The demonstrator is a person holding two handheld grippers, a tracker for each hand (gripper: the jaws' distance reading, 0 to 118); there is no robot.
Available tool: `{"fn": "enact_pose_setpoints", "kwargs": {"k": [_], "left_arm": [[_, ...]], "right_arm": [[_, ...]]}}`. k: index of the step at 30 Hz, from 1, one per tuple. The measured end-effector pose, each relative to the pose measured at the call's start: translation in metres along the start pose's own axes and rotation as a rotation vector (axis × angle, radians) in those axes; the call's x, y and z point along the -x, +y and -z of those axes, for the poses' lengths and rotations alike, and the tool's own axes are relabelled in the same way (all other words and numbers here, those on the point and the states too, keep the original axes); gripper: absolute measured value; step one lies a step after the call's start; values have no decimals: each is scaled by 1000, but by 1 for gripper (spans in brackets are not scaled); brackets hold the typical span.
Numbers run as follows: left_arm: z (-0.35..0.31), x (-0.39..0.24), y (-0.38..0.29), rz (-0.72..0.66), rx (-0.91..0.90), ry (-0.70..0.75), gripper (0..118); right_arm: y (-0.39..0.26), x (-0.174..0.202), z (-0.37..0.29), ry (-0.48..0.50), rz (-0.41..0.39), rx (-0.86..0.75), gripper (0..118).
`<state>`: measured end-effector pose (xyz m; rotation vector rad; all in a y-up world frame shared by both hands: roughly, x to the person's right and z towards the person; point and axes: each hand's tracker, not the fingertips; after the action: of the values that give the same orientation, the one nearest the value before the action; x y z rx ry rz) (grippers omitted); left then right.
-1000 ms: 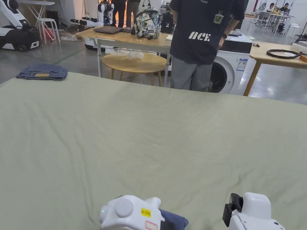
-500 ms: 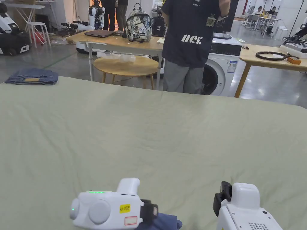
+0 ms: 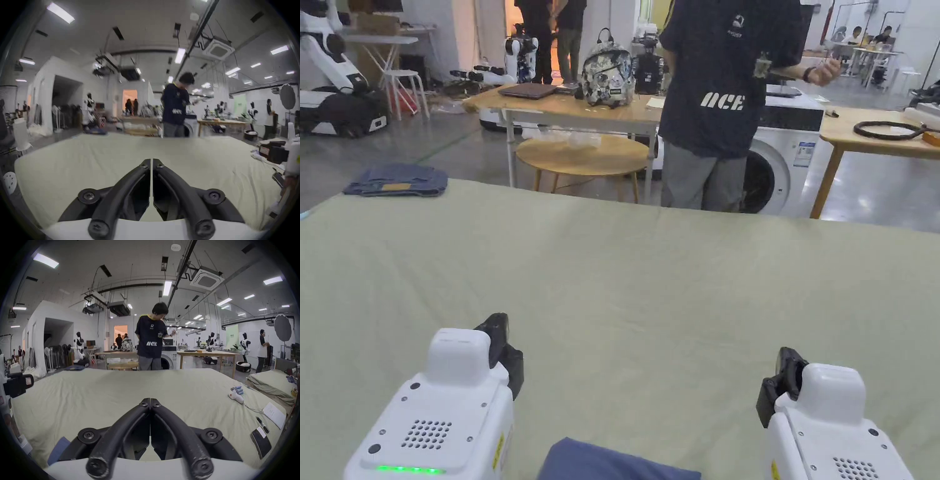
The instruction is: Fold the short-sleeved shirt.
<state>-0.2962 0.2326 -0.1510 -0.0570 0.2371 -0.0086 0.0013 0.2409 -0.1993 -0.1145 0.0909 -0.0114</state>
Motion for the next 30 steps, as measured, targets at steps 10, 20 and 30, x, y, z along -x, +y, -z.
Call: {"fn": "enact_pose_setpoints", "kwargs": {"k": [10,20,30], "left_arm": [[8,35,1,-37,44,59,0],[-5,58,-16,-46,105,67,0],[-33,76,-48,-162,294,-40,0]], "right_arm": [[-3,3,-12,26,-41,120,0],[-87,60,-22,251,-85,528,0],[-131,73,5,132,-91,609,0]]}}
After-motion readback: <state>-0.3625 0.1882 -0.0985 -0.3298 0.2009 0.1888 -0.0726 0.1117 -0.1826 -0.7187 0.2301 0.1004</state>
